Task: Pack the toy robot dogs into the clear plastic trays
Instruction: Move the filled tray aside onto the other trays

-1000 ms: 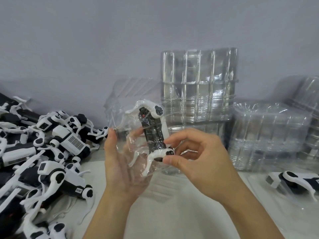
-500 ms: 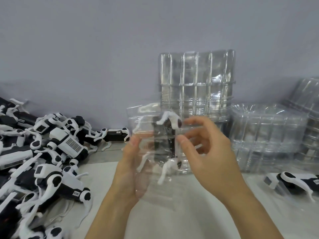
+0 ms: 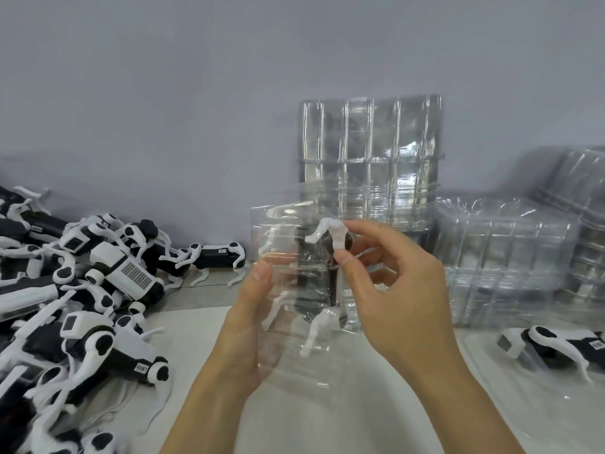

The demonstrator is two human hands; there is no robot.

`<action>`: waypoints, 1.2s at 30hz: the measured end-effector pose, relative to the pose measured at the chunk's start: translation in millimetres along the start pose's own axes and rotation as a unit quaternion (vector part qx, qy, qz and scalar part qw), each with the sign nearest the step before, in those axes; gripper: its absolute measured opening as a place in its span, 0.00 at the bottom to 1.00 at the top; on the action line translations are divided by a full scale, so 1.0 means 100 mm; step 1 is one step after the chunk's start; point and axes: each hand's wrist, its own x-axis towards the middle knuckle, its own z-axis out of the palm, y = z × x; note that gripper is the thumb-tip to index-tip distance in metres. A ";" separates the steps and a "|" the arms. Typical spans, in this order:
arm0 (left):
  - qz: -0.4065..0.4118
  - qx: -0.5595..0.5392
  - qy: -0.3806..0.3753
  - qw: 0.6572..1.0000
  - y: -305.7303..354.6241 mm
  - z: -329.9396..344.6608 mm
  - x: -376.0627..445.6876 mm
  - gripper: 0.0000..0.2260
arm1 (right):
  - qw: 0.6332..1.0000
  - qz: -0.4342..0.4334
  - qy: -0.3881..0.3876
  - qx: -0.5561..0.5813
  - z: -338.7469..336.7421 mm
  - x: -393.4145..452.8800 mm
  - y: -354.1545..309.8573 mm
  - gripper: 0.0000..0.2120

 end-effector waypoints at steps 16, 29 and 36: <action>0.035 0.193 -0.076 0.978 0.04 -0.07 0.03 0.35 | 0.988 0.099 -0.083 0.089 -0.15 -0.01 0.04 0.15; -0.011 0.584 -0.150 0.797 0.13 -0.05 0.02 0.30 | 0.922 0.358 -0.102 -0.104 -0.87 0.12 0.30 0.15; -0.033 0.686 -0.180 0.704 -0.09 0.16 -0.02 0.31 | 0.903 0.272 -0.264 -0.204 -0.67 0.08 0.22 0.13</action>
